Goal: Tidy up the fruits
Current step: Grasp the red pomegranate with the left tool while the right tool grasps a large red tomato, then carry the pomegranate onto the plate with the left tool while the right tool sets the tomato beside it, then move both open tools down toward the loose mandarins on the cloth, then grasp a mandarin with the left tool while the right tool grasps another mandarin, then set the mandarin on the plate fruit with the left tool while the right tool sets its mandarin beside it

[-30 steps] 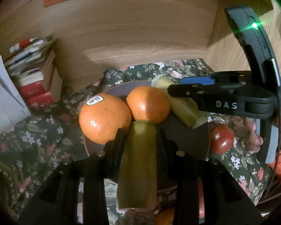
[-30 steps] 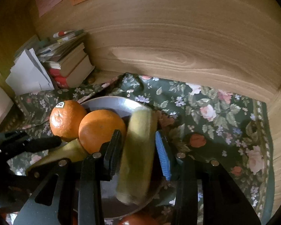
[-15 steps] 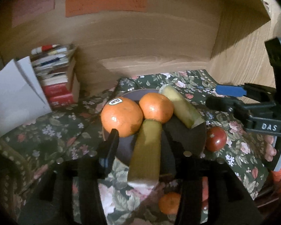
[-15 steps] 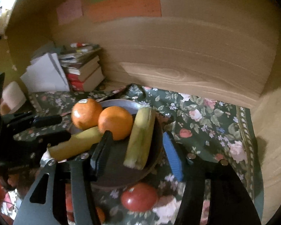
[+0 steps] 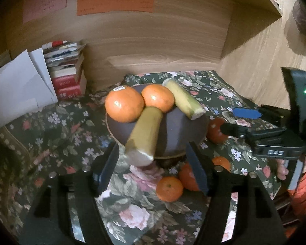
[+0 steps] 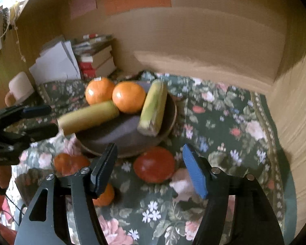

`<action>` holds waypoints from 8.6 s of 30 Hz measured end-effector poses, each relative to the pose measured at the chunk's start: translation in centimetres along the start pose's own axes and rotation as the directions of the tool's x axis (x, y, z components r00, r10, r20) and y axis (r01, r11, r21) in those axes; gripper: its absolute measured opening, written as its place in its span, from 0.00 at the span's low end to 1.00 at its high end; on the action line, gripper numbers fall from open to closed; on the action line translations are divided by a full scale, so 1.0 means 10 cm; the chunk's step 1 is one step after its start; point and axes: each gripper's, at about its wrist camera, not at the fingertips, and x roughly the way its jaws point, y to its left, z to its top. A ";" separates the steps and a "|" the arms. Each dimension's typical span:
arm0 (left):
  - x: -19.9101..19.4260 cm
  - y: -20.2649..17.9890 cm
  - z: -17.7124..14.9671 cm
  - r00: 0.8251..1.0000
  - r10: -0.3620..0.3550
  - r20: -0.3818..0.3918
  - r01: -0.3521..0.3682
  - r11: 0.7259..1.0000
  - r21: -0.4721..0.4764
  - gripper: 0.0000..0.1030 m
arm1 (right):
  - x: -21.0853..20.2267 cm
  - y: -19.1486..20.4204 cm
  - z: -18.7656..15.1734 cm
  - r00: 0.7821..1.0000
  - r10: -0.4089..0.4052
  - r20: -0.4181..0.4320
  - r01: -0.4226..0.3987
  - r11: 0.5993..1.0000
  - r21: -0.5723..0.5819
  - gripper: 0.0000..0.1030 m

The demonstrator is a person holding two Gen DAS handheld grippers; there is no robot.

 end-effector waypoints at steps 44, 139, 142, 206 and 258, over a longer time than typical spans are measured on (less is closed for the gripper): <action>0.31 -0.45 -0.24 0.994 -0.055 -0.090 0.058 0.998 0.031 0.55 | -0.22 -0.07 -0.25 0.995 0.099 0.004 -0.099 0.994 0.039 0.47; 0.44 -0.10 0.25 0.999 -0.039 0.016 0.040 0.998 -0.045 0.45 | 0.29 0.18 0.53 0.990 0.136 -0.021 -0.138 0.984 -0.110 0.62; 0.42 -0.08 0.28 0.999 -0.046 0.021 0.047 0.997 -0.054 0.45 | 0.17 0.16 0.55 0.991 0.134 0.010 -0.132 0.986 -0.106 0.64; 0.03 -0.10 -0.19 1.000 0.008 0.006 -0.008 1.000 -0.025 0.33 | -0.09 0.31 -0.12 0.986 0.165 0.019 -0.163 0.983 -0.087 0.34; 0.63 0.10 0.68 1.000 0.009 0.005 -0.009 1.000 -0.021 0.54 | 0.49 0.07 0.71 0.994 0.112 0.018 -0.110 0.991 -0.080 0.47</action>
